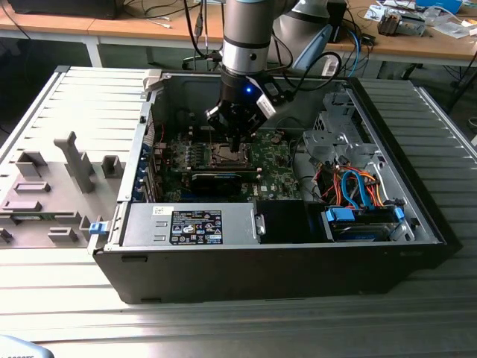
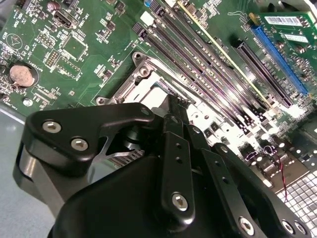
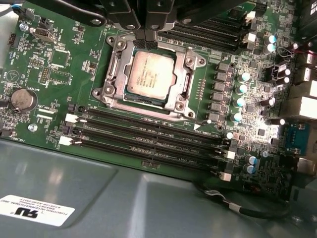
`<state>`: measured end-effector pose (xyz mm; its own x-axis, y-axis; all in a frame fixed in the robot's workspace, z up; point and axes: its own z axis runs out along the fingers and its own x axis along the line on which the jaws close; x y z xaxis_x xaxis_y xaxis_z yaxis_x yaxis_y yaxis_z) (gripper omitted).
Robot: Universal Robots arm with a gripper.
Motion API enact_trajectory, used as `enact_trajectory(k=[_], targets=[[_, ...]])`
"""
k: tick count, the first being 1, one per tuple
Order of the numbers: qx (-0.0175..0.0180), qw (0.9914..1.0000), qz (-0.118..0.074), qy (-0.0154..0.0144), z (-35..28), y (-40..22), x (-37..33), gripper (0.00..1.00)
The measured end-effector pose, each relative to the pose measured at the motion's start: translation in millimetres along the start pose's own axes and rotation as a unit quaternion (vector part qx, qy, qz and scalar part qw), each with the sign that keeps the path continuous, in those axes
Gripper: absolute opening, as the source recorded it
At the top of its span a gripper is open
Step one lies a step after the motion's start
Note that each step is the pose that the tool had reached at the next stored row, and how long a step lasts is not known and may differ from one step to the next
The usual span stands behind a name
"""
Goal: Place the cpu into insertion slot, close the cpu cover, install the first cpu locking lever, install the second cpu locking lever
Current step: 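Install the first cpu locking lever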
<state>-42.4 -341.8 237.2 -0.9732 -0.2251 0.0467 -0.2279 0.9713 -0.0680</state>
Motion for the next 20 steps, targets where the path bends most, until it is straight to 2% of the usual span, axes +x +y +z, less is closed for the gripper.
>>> enact_trajectory(k=[1,2,6,8,9,10,11,12,14,15,16,17,20], targets=[[-0.0027,0.99999,0.003,-0.0003,0.0,-0.1,0.0,0.11],[-0.0096,0.9999,0.011,-0.0014,0.0,-0.1,0.0,0.11],[-0.0229,0.99926,0.031,-0.003,0.2,0.0,0.0,0.11],[-0.033,0.99872,0.038,-0.0045,0.3,-0.1,0.0,0.11],[-0.0431,0.99817,0.042,-0.0063,0.2,-0.1,0.0,0.11],[-0.0469,0.9979,0.044,-0.0069,0.3,0.0,0.1,0.11],[-0.0463,0.99785,0.046,-0.0068,0.4,0.1,0.2,0.11],[-0.0439,0.99794,0.046,-0.0063,0.3,0.1,0.4,0.11],[-0.0343,0.9982,0.049,-0.0047,0.3,0.0,0.5,0.11],[-0.026,0.9983,0.052,-0.0032,0.5,0.1,0.5,0.11],[-0.0218,0.99831,0.054,-0.0024,0.6,0.1,0.5,0.11],[-0.0196,0.99826,0.056,-0.002,0.6,0.1,0.5,0.11],[-0.0194,0.99823,0.056,-0.0019,0.6,0.1,0.5,0.11]])
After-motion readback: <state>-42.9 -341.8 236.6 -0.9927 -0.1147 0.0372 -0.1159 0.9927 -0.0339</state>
